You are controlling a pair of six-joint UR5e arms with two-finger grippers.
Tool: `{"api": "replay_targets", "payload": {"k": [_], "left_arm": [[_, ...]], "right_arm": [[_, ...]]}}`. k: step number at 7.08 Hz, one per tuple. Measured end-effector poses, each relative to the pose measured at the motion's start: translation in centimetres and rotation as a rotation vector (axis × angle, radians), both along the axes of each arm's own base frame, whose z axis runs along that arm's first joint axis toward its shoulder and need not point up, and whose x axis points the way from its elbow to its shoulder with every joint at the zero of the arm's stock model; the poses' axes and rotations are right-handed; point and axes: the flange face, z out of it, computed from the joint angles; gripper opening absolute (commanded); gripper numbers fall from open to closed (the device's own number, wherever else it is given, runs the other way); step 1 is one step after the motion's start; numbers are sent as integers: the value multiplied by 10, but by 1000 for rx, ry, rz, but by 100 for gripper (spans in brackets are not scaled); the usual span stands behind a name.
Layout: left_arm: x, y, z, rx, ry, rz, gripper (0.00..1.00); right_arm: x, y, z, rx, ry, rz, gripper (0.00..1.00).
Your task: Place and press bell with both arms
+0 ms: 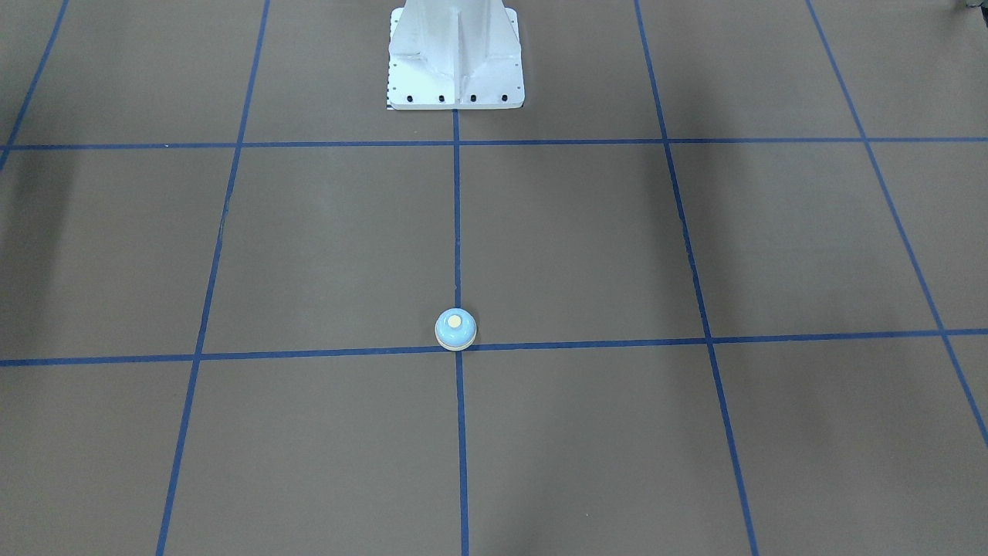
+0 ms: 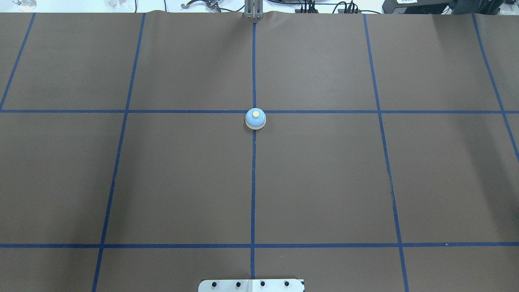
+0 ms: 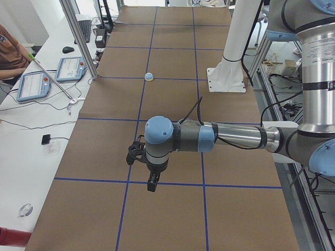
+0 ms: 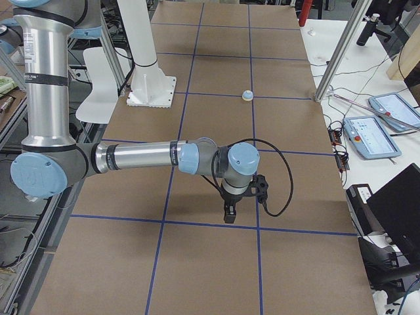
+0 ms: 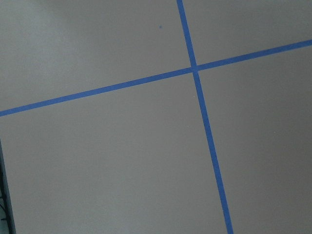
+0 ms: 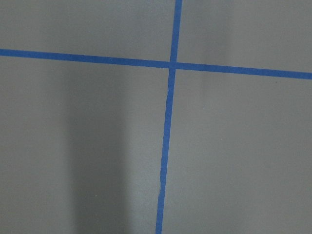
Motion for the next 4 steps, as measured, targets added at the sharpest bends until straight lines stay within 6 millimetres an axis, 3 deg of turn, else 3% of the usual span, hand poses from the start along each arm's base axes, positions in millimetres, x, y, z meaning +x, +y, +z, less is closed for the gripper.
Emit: {"api": "replay_targets", "payload": {"k": [4], "left_arm": [[11,4,7,-66,7,-54,100]], "right_arm": [[-1,1,0,-4,-14,3,100]]}}
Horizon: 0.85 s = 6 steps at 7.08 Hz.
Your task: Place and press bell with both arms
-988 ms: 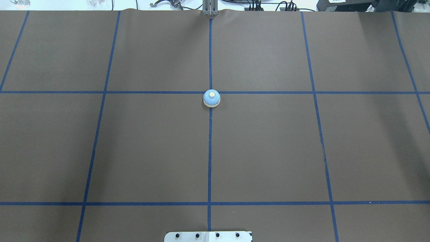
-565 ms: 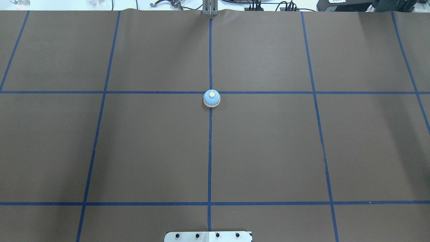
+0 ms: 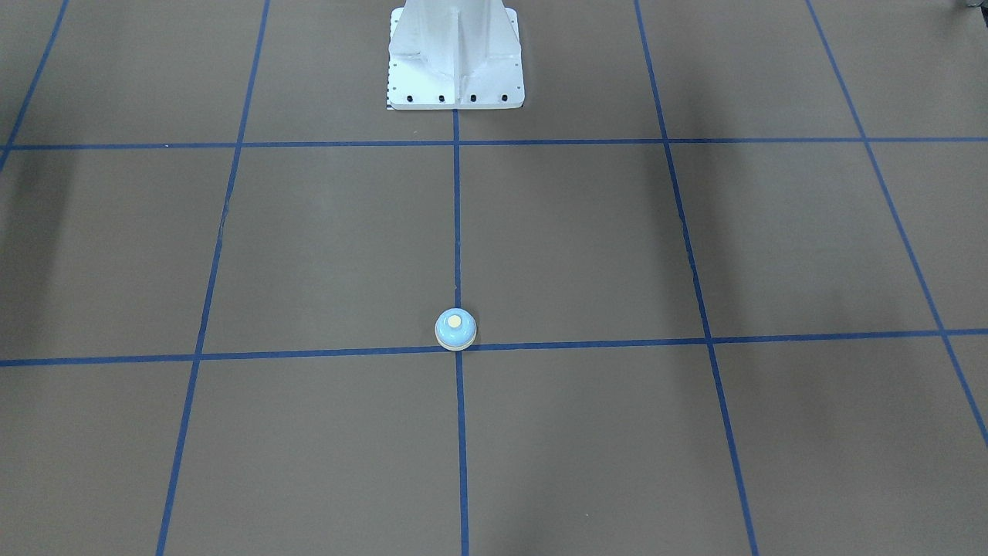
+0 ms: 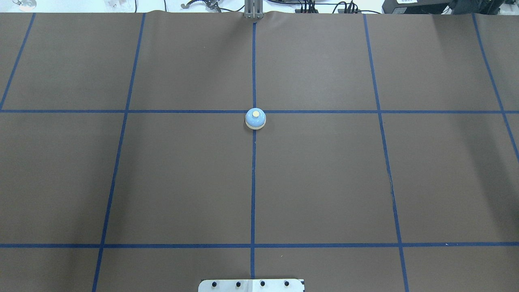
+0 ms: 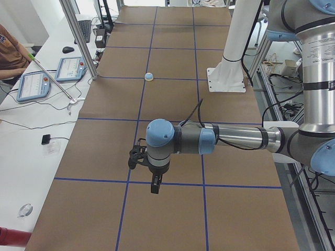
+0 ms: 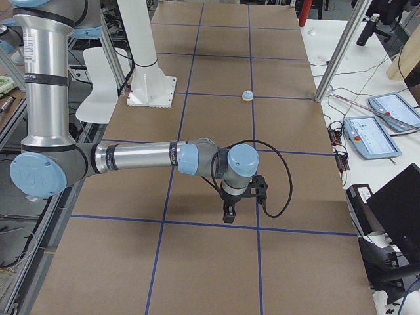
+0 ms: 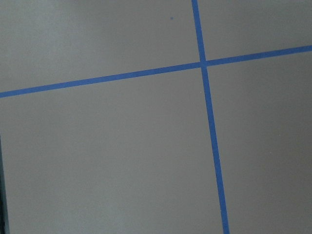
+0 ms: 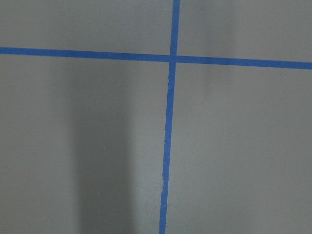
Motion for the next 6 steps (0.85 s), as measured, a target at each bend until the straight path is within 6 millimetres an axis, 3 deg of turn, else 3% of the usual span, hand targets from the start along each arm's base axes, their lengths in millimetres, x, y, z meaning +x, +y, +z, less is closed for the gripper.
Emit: {"api": "replay_targets", "payload": {"k": [6], "left_arm": [[18,-3,25,-13,1,22,100]], "right_arm": [[0,-1,-4,7,-1,0,100]]}}
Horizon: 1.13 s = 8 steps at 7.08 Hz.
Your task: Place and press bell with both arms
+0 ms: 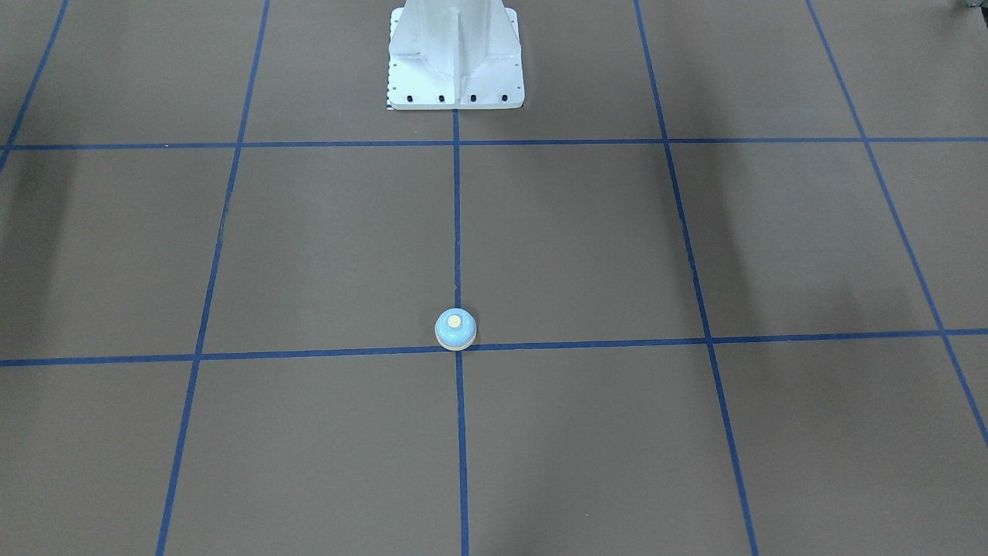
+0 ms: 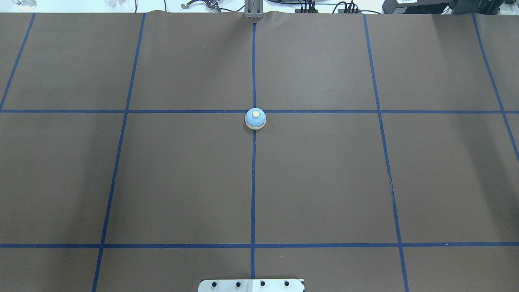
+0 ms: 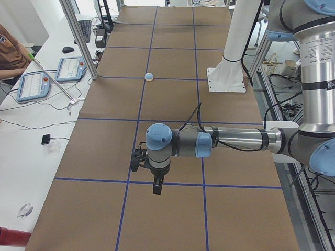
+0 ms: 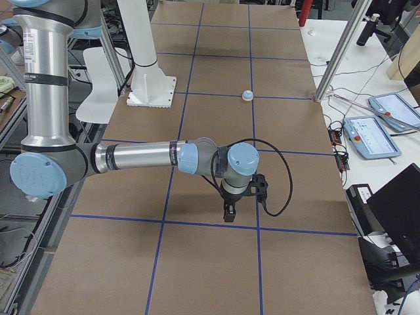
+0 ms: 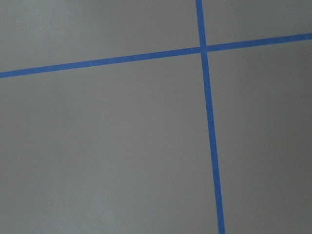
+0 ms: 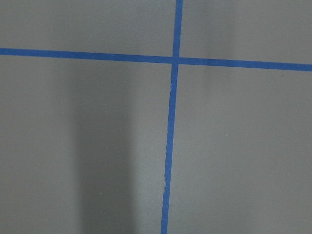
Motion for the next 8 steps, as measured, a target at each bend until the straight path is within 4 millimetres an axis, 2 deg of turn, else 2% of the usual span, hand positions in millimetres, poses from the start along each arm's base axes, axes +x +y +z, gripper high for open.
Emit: {"api": "replay_targets", "payload": {"k": [2,8], "left_arm": [[0,-2,7,14,0,0,100],[1,-5,-6,46,10,2,100]], "right_arm": [[0,0,-2,5,0,0,100],[0,-2,-6,11,0,1,100]]}}
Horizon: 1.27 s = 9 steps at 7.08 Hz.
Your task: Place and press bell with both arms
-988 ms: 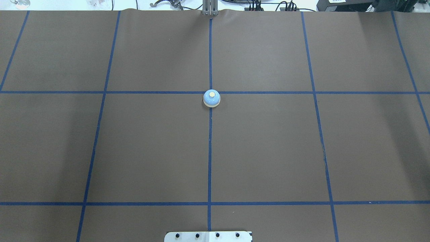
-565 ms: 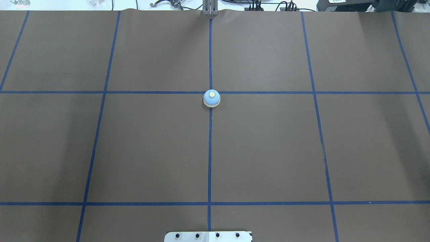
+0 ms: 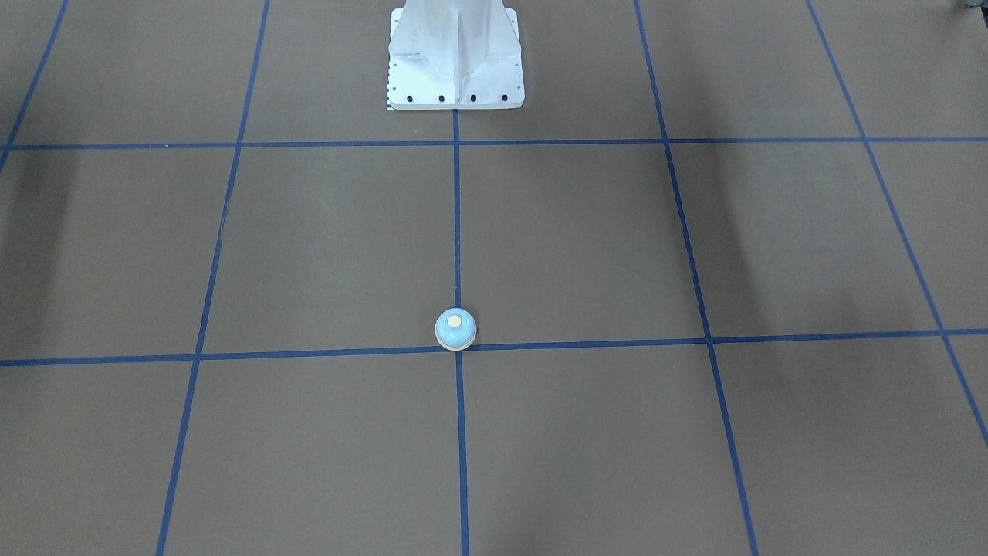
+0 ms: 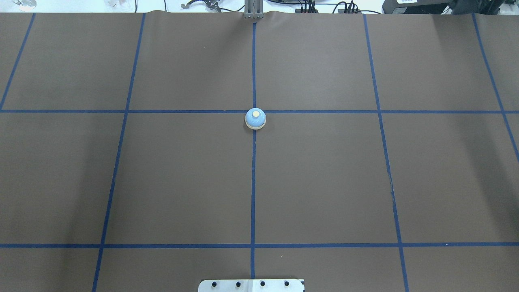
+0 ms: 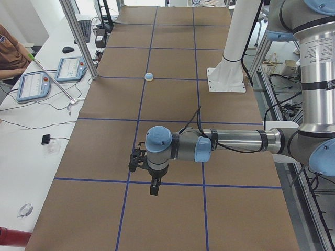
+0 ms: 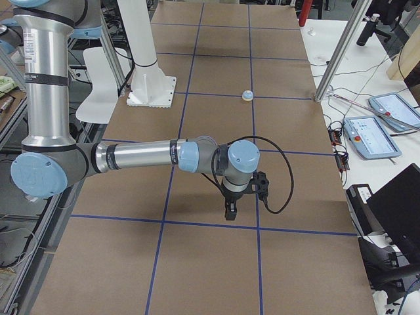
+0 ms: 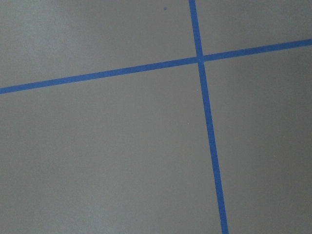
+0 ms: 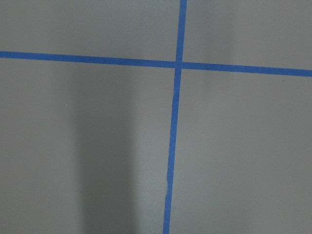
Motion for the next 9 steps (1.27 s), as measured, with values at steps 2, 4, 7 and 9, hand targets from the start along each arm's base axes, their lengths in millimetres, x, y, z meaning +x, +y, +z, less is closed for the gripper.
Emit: {"api": "replay_targets", "payload": {"k": [2,4,7,9], "left_arm": [[0,0,0,3,-1,0,100],[0,0,0,4,-1,0,100],[0,0,0,4,-1,0,100],[0,0,0,3,-1,0,100]], "right_arm": [[0,1,4,-7,1,-2,100],[0,2,13,-16,1,-3,100],[0,1,19,-21,1,-3,100],[0,1,19,-21,1,-3,100]]}}
